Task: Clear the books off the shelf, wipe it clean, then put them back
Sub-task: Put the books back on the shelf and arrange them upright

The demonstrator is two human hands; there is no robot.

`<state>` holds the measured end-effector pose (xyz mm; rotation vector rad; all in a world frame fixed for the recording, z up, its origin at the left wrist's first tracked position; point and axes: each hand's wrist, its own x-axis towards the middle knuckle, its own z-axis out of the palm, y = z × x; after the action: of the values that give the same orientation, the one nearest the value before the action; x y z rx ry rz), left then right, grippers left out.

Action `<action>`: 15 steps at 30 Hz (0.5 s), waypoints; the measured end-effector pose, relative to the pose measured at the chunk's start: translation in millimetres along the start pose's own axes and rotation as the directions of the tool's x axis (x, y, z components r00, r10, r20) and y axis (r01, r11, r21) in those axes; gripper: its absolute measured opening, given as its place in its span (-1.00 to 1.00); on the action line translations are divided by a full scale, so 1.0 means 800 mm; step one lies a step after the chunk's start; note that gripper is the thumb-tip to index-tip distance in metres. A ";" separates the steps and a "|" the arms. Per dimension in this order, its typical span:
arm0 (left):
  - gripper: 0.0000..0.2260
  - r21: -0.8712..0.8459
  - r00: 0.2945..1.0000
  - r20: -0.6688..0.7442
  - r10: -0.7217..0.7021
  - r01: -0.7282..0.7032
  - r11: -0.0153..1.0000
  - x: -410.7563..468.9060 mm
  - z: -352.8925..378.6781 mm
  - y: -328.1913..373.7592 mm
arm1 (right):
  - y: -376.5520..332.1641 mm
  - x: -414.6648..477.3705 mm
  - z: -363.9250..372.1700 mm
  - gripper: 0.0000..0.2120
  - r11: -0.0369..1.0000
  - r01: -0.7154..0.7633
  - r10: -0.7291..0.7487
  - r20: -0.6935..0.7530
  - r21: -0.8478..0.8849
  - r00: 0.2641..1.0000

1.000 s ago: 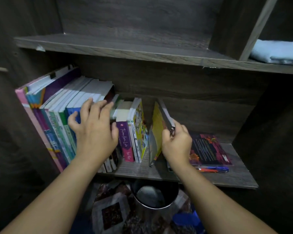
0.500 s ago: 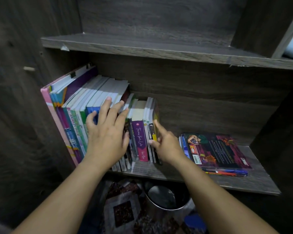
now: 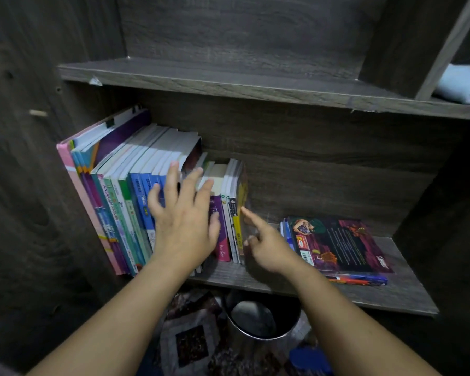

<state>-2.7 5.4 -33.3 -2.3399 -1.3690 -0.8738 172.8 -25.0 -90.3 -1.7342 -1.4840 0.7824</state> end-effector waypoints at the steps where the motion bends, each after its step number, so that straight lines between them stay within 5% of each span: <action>1: -0.49 0.004 1.000 0.000 0.031 -0.031 1.000 -0.001 0.003 0.007 | 0.000 0.000 -0.007 -0.37 0.997 0.010 -0.012 -0.030 -0.081 0.999; 9: -0.41 0.041 0.998 0.069 -0.016 0.013 0.999 0.000 0.031 0.034 | 0.010 -0.014 -0.035 -0.49 0.952 0.052 -0.076 -0.068 -0.301 0.995; 15: -0.72 -0.040 0.997 -0.067 -0.030 0.028 0.999 0.007 0.026 0.036 | 0.010 -0.026 -0.041 -0.50 0.935 0.082 -0.092 -0.012 -0.346 0.996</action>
<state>31.2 5.4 -44.3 -2.3024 -1.3738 -0.9876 200.5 -50.7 -78.8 -1.9062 -1.7469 0.4675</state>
